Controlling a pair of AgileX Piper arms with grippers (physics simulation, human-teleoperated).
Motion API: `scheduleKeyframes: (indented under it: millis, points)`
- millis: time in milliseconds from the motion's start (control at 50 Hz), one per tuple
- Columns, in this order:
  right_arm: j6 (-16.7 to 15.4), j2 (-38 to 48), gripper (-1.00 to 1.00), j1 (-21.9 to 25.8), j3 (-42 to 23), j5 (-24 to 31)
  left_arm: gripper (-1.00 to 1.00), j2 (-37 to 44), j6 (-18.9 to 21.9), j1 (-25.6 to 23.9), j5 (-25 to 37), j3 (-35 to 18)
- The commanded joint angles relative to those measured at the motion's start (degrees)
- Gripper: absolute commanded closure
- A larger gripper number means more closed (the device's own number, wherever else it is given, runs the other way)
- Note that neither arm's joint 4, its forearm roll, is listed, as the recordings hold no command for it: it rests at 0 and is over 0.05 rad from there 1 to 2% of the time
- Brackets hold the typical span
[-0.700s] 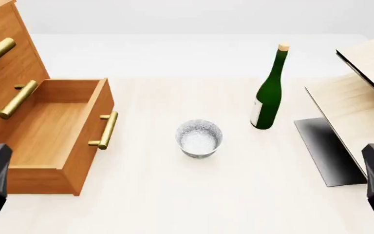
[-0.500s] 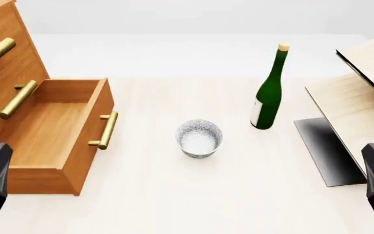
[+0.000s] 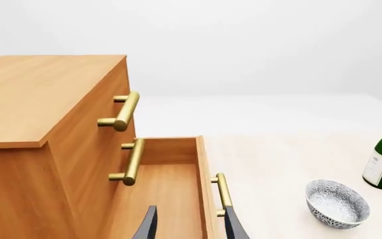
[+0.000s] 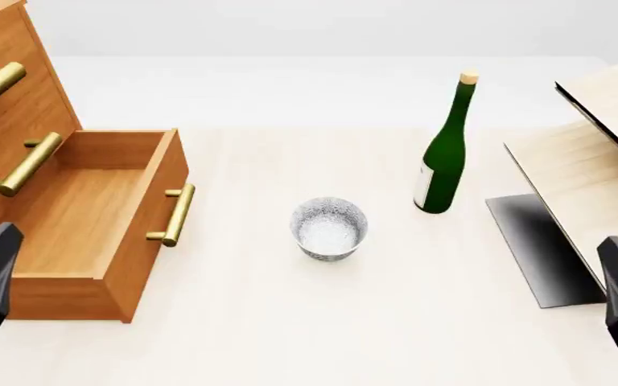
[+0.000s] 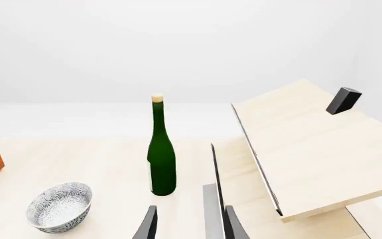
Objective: Put the bowl in the bottom drawer of the cabinet and close it.
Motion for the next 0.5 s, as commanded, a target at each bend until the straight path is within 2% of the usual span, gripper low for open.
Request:
scheduleKeyframes:
  millis: [20, 180, 260, 280, 500]
  points:
    - [0.01, 0.01, -1.0, 0.02, 0.0, 0.0, -1.0, 3.03, -0.24, -1.69, 2.1, -3.53]
    - [0.02, 0.01, -1.0, 0.04, 0.0, -0.01, -1.0, 4.25, 0.33, -3.76, 3.61, -5.72]
    - [0.02, 0.01, -1.0, 0.04, 0.0, -0.01, -1.0, 6.67, -0.29, -3.83, 4.11, -7.51]
    - [0.02, 0.01, -1.0, 0.05, 0.0, -0.01, -1.0, 7.59, -1.56, -4.41, 4.81, -8.26]
    - [0.03, 0.01, -1.0, 0.06, 0.0, -0.01, -1.0, 13.23, -2.73, -3.06, 6.01, -10.96]
